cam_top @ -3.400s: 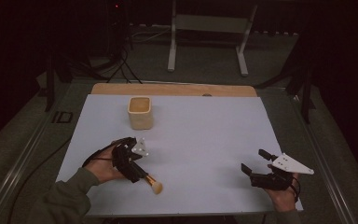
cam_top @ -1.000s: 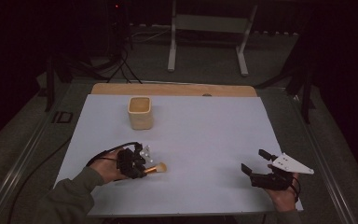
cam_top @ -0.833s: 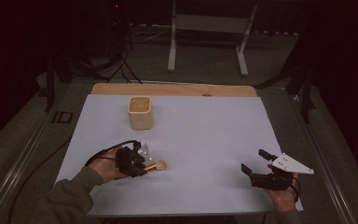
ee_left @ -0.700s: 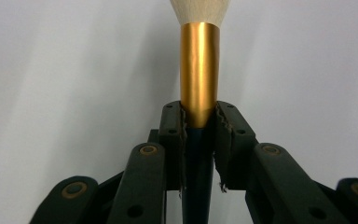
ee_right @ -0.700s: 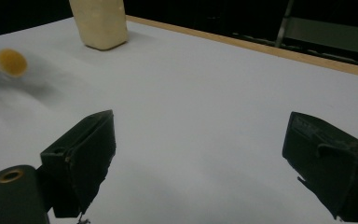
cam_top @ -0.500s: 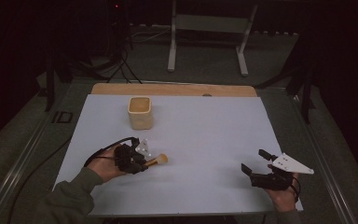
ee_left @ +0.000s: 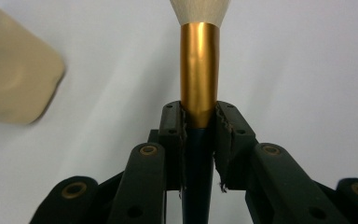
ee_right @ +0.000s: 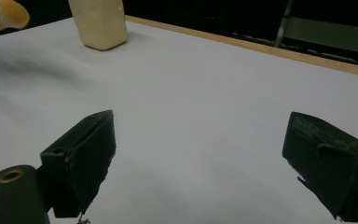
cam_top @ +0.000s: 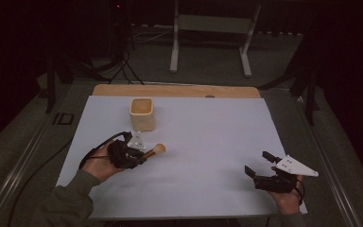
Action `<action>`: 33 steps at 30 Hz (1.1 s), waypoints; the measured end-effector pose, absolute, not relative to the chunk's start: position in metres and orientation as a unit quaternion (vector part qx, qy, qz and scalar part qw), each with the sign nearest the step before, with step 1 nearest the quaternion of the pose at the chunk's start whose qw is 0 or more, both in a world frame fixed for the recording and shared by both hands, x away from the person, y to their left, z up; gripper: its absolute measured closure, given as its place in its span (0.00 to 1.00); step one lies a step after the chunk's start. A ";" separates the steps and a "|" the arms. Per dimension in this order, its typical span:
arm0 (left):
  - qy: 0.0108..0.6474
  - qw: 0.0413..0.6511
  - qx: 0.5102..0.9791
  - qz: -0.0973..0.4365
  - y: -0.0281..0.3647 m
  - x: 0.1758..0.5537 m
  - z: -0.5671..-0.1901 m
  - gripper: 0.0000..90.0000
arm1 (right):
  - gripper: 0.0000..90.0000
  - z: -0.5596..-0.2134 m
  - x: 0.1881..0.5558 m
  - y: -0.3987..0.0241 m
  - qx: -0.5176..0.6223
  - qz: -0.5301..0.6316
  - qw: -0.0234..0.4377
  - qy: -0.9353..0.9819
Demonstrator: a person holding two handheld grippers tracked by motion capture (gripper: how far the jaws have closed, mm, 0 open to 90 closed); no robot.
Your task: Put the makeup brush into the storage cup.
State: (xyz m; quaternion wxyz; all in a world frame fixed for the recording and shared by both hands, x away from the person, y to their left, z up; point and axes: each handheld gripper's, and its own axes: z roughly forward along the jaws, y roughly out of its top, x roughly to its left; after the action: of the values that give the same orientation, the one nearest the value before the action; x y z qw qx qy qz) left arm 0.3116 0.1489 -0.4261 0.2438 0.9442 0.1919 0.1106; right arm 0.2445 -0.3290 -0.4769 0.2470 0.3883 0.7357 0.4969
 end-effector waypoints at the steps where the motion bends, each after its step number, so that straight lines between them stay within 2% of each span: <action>1: 0.196 0.245 0.943 0.113 0.150 0.312 -0.425 0.84 | 0.10 -0.477 0.245 -0.329 0.388 0.497 0.247 0.736; 33: 0.257 0.296 0.906 0.163 0.164 0.318 -0.408 0.84 | 0.10 -0.476 0.244 -0.330 0.390 0.498 0.249 0.734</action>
State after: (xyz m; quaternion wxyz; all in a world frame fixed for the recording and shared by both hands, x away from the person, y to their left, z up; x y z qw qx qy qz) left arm 0.3178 0.1638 -0.4076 0.2955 0.9057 0.2568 0.1627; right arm 0.2442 -0.3303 -0.4765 0.2485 0.3898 0.7336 0.4981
